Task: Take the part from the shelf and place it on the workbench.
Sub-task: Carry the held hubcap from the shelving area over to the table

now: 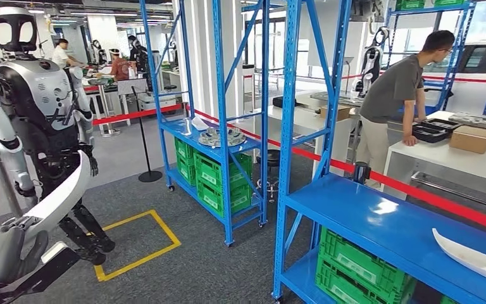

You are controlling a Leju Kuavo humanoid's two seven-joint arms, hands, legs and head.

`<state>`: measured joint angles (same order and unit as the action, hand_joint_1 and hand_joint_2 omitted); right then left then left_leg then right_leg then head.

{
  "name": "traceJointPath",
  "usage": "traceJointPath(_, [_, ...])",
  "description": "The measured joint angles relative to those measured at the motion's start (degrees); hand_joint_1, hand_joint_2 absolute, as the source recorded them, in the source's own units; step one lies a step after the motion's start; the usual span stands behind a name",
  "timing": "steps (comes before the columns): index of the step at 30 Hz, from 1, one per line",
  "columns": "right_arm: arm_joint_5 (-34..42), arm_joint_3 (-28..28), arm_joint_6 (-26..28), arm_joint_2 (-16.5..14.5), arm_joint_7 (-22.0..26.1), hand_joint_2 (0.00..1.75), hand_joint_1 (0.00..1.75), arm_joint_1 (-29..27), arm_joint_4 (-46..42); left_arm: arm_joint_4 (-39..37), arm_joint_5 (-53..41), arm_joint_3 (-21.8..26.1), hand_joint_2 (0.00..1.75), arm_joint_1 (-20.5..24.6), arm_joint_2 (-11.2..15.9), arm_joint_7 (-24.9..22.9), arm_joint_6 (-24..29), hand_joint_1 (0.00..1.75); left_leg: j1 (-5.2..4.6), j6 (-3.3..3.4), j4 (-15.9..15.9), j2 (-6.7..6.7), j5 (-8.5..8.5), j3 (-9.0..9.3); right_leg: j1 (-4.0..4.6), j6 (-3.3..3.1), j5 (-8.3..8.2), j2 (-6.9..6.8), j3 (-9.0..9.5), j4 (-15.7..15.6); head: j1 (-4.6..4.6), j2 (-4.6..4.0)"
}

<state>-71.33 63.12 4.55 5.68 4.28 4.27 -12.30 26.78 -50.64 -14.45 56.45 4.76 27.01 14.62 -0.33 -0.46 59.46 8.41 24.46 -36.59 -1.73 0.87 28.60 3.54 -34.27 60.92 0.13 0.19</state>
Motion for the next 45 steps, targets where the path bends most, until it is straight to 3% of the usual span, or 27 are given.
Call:
traceJointPath(1, [0.1,0.0,0.0,0.0,-0.1,0.00,0.00,0.1,0.0,0.0,0.0,0.0,1.75,0.0,0.1,-0.1,0.0,1.57,0.07,-0.38,-0.2,0.66,-0.24,-0.17,0.06,-0.48,-0.12,-0.80,0.06,0.0,-0.02,0.00])
traceJointPath(2, [0.1,0.0,0.0,0.1,-0.3,0.00,0.00,0.3,0.0,0.1,-0.1,0.0,1.75,-0.1,0.2,-0.3,0.0,1.57,0.01,-0.67,-0.1,0.12,-0.22,-0.41,0.08,-0.97,-0.27,-1.48,0.20,-0.2,-0.09,0.00])
traceJointPath(3, [0.1,0.0,0.1,0.1,-0.4,0.00,0.00,0.4,0.0,0.1,-0.1,0.0,1.75,-0.1,0.4,-0.4,0.0,1.57,-0.11,-0.90,0.7,-1.35,0.27,-0.92,0.09,-1.41,-0.44,-2.10,0.32,-0.4,-0.18,0.00])
traceJointPath(5, [0.2,0.0,0.1,0.2,-0.8,0.00,0.00,0.4,0.0,0.4,-0.3,0.0,1.75,-0.1,0.3,-0.7,-0.1,1.57,-0.28,-1.14,5.7,-5.79,2.97,-3.36,0.30,-2.04,-0.58,-3.39,0.44,-0.6,-0.38,-0.01])
traceJointPath(6, [0.2,0.0,0.0,0.1,-0.9,0.00,0.00,0.2,0.0,0.5,-0.4,0.0,1.75,-0.1,0.2,-1.0,-0.1,1.57,-0.22,-1.24,9.7,-7.19,4.83,-5.24,0.48,-2.21,-0.54,-4.09,0.45,-0.7,-0.43,-0.01])
traceJointPath(8, [0.3,0.0,-0.1,0.1,-1.2,0.00,0.00,0.0,0.0,0.6,-0.6,0.0,1.75,-0.3,-0.1,-1.4,-0.3,1.57,-0.08,-1.25,15.9,-8.08,6.88,-8.19,0.78,-2.45,-0.37,-5.62,0.49,-0.6,-0.44,0.00])
traceJointPath(9, [0.3,0.0,-0.1,0.1,-1.3,0.00,0.00,0.0,0.0,0.7,-0.7,0.0,1.75,-0.4,-0.1,-1.5,-0.4,1.57,-0.08,-1.10,16.2,-8.16,6.39,-8.21,0.90,-2.55,-0.28,-6.38,0.57,-0.6,-0.47,0.00])
traceJointPath(11, [0.4,0.0,-0.3,0.0,-1.5,0.00,0.00,0.0,0.0,1.1,-0.9,0.0,1.75,-0.4,-0.2,-1.7,-0.6,1.57,-0.41,-0.42,9.8,-9.11,2.88,-4.71,1.08,-2.64,-0.01,-7.82,0.92,-0.6,-0.47,0.01])
traceJointPath(12, [0.5,0.0,-0.3,0.0,-1.5,0.00,0.00,0.0,0.0,1.4,-1.0,0.0,1.75,-0.3,-0.3,-1.8,-0.7,1.57,-0.89,0.04,5.6,-10.58,1.57,-2.36,1.18,-2.59,0.16,-8.51,1.13,-0.7,-0.47,0.00])
traceJointPath(14, [0.5,0.0,-0.2,-0.3,-1.5,0.00,0.00,0.0,0.0,1.9,-1.2,0.0,1.75,0.1,-0.7,-2.0,-0.7,1.57,-1.75,0.87,0.2,-12.61,0.43,0.48,1.33,-2.26,0.45,-9.87,1.43,-0.7,-0.43,0.00])
traceJointPath(15, [0.6,0.0,-0.2,-0.4,-1.5,0.00,0.00,0.0,0.0,2.0,-1.3,0.0,1.75,0.2,-0.8,-2.0,-0.7,1.57,-2.06,1.15,-0.4,-12.69,0.63,0.75,1.34,-2.03,0.55,-10.59,1.57,-0.8,-0.39,0.00])
traceJointPath(17, [0.7,0.0,-0.2,-0.7,-1.3,0.00,0.00,0.1,0.0,2.2,-1.4,0.0,1.75,0.3,-1.0,-2.1,-0.7,1.57,-1.95,1.64,-1.0,-11.00,0.24,0.98,1.25,-1.45,0.82,-11.38,1.95,-1.0,-0.32,0.00])
traceJointPath(19, [0.8,0.0,0.0,-0.9,-1.1,0.00,0.00,0.3,0.0,2.4,-1.4,0.0,1.75,0.5,-1.2,-2.2,-0.6,1.57,-1.49,2.16,-1.8,-9.57,-0.24,1.45,1.03,-0.93,2.15,-8.40,1.33,0.8,-0.28,-0.01])
traceJointPath(21, [0.9,0.1,0.1,-0.9,-1.0,0.00,0.00,0.0,0.0,2.4,-1.5,0.0,1.75,0.7,-1.7,-2.2,-0.6,1.57,-1.12,2.48,-2.1,-8.18,-0.45,1.59,0.84,-0.58,5.22,-4.49,-1.74,7.0,-0.15,-0.01])
traceJointPath(23, [1.0,0.3,0.0,-1.0,-1.1,0.00,0.00,-0.2,0.0,2.3,-1.5,0.0,1.75,0.5,-2.2,-2.2,-0.7,1.57,-0.98,2.54,-2.0,-6.52,-0.44,1.55,0.77,-0.28,7.33,-3.58,-5.50,13.8,-0.02,-0.01])
traceJointPath(24, [1.0,0.3,-0.1,-1.0,-1.2,0.00,0.00,-0.3,0.0,2.3,-1.6,0.0,1.75,0.4,-2.4,-2.2,-0.7,1.57,-0.90,2.48,-1.9,-5.62,-0.41,1.54,0.67,-0.14,6.85,-3.53,-6.31,14.8,0.02,-0.01])
traceJointPath(26, [1.0,0.4,-0.4,-1.0,-1.5,0.00,0.00,-0.3,0.0,2.1,-1.7,0.0,1.75,0.4,-2.5,-2.2,-0.9,1.57,-0.62,2.10,-1.3,-3.97,-0.19,1.51,0.26,0.25,2.94,-3.03,-4.47,9.7,0.04,-0.01])
traceJointPath(28, [1.0,0.6,-0.6,-1.0,-1.8,0.00,0.00,-0.3,0.0,2.0,-1.8,0.0,1.75,0.9,-2.7,-2.2,-1.0,1.57,-0.36,1.31,-0.4,-2.37,0.22,1.08,-0.22,0.72,0.01,-0.89,-1.27,2.6,0.04,-0.01])
traceJointPath(30, [1.1,0.8,-0.7,-1.1,-2.0,0.00,0.00,-0.3,0.0,2.0,-1.8,0.0,1.75,1.2,-2.8,-2.2,-1.1,1.57,-0.19,0.45,0.1,-0.94,0.22,0.44,-0.22,0.48,-0.36,0.01,-0.09,0.1,0.01,0.00])
traceJointPath(32, [1.2,1.0,-1.0,-1.2,-2.1,0.00,0.00,-0.1,0.1,1.9,-1.9,0.0,1.75,1.3,-2.7,-2.2,-1.1,1.57,-0.10,-0.24,0.1,-0.15,-0.02,0.00,-0.03,-0.41,-0.62,-1.41,-0.03,-0.1,-0.02,0.01])
traceJointPath(34, [1.2,1.1,-1.4,-1.2,-2.0,0.00,0.00,0.1,0.0,1.7,-1.9,0.0,1.75,1.4,-2.6,-2.2,-1.1,1.57,-0.30,-0.75,2.0,-2.88,1.09,-1.09,0.05,-1.30,-0.86,-2.63,0.07,-0.4,-0.23,0.01])
traceJointPath(36, [1.2,1.1,-1.7,-1.2,-1.8,0.00,0.00,-0.1,0.0,1.6,-2.0,0.0,1.75,1.4,-2.7,-2.1,-1.2,1.57,-0.38,-1.09,8.1,-6.83,4.28,-3.93,0.30,-1.91,-0.90,-3.86,0.12,-0.6,-0.45,0.01])
traceJointPath(38, [1.2,1.3,-1.9,-1.3,-1.6,0.00,0.00,-0.3,0.0,1.4,-2.0,0.0,1.75,1.2,-2.9,-2.1,-1.2,1.57,-0.20,-1.21,15.0,-7.97,7.08,-7.18,0.56,-2.16,-0.79,-5.25,0.12,-0.6,-0.48,0.01])
traceJointPath(39, [1.2,1.3,-2.0,-1.3,-1.5,0.00,0.00,-0.3,0.0,1.2,-2.0,0.0,1.75,1.1,-2.9,-2.1,-1.2,1.57,-0.16,-1.14,16.4,-8.05,7.19,-7.79,0.67,-2.24,-0.72,-5.97,0.16,-0.6,-0.49,0.01])
traceJointPath(41, [1.2,1.3,-2.1,-1.3,-1.4,0.00,0.00,-0.3,0.0,1.1,-2.0,0.0,1.75,1.0,-2.9,-2.1,-1.2,1.57,-0.29,-0.68,12.3,-8.48,4.42,-5.64,0.86,-2.35,-0.52,-7.43,0.41,-0.6,-0.51,0.01])
traceJointPath(43, [1.2,1.3,-2.1,-1.4,-1.2,0.00,0.00,-0.3,0.0,1.1,-2.0,0.0,1.75,1.4,-2.9,-2.1,-1.2,1.57,-1.12,0.22,4.0,-11.31,1.42,-1.26,1.06,-2.21,-0.19,-8.84,0.81,-0.6,-0.52,0.01])
traceJointPath(45, [1.3,1.3,-2.0,-1.5,-1.1,0.00,0.00,-0.3,0.0,1.0,-2.1,0.0,1.75,2.0,-3.1,-2.0,-1.4,1.57,-1.95,1.07,0.0,-13.31,0.71,0.81,1.25,-1.80,0.07,-10.20,1.06,-0.6,-0.44,0.01])
